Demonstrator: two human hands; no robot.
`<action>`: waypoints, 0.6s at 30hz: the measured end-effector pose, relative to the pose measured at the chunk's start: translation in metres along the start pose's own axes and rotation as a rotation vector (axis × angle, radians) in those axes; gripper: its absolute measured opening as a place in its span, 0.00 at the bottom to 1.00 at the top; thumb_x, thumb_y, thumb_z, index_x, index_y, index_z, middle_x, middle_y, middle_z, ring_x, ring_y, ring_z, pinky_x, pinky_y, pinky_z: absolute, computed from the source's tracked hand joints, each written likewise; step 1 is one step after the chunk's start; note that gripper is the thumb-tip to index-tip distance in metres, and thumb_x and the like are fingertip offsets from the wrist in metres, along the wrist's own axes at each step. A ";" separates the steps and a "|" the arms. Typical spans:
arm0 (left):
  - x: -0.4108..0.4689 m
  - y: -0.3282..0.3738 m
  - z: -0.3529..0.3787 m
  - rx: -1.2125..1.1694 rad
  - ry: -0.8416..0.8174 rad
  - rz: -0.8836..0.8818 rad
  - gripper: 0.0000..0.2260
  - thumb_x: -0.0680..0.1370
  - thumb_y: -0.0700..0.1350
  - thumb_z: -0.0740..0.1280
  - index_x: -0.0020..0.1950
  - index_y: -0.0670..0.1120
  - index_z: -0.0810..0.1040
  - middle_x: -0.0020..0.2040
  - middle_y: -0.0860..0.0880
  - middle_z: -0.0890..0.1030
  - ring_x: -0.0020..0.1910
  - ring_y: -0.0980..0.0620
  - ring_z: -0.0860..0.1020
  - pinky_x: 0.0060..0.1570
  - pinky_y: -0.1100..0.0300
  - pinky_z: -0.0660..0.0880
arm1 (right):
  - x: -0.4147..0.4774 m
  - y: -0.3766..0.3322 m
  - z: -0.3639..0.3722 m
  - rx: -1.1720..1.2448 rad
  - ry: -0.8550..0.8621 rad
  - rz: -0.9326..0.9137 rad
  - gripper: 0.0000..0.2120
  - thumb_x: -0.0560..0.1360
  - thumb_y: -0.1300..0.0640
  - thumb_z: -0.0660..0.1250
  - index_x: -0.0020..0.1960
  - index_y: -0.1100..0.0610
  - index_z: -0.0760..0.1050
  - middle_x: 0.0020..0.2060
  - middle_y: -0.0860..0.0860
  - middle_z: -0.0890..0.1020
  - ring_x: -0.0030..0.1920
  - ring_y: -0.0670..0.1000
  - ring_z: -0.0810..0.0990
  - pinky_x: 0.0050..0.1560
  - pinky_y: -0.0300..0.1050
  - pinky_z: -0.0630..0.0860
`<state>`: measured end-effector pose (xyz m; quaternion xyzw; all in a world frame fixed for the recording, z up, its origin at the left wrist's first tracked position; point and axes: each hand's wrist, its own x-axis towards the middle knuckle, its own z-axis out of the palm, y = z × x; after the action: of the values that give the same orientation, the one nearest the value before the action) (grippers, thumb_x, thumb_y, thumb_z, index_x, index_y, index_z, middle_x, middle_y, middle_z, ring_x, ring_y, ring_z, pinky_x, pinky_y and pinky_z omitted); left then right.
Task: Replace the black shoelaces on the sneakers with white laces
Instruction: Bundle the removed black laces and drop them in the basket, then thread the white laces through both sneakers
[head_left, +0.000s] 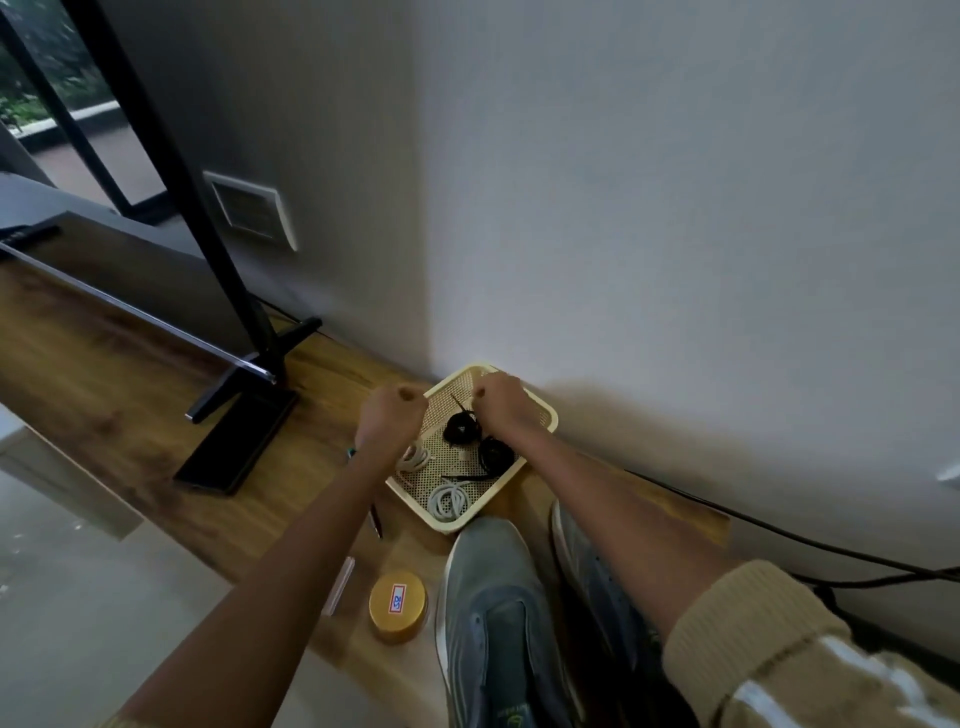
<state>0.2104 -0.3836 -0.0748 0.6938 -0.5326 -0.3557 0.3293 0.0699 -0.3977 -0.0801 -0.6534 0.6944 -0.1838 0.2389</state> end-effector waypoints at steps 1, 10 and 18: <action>-0.004 -0.002 -0.005 0.123 -0.020 0.041 0.08 0.77 0.42 0.63 0.41 0.47 0.80 0.47 0.45 0.82 0.44 0.45 0.81 0.48 0.48 0.79 | -0.005 0.001 -0.005 0.034 0.019 -0.001 0.09 0.73 0.66 0.57 0.36 0.64 0.73 0.36 0.56 0.77 0.40 0.59 0.77 0.35 0.50 0.73; -0.053 0.001 0.019 1.206 -0.232 0.195 0.16 0.75 0.62 0.63 0.50 0.51 0.76 0.53 0.51 0.80 0.59 0.49 0.73 0.67 0.49 0.53 | -0.066 0.017 -0.033 0.204 0.068 -0.044 0.08 0.74 0.61 0.63 0.42 0.62 0.80 0.39 0.55 0.83 0.36 0.51 0.78 0.43 0.50 0.77; -0.064 -0.013 0.032 1.167 -0.133 0.127 0.06 0.77 0.46 0.63 0.53 0.51 0.77 0.55 0.53 0.79 0.62 0.49 0.72 0.69 0.49 0.50 | -0.104 0.032 -0.065 0.372 0.040 -0.018 0.08 0.73 0.63 0.65 0.41 0.54 0.80 0.37 0.48 0.81 0.40 0.53 0.82 0.44 0.43 0.75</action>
<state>0.1786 -0.3207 -0.0938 0.7032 -0.7003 -0.0262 -0.1201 0.0097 -0.2956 -0.0350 -0.6003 0.6473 -0.3239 0.3402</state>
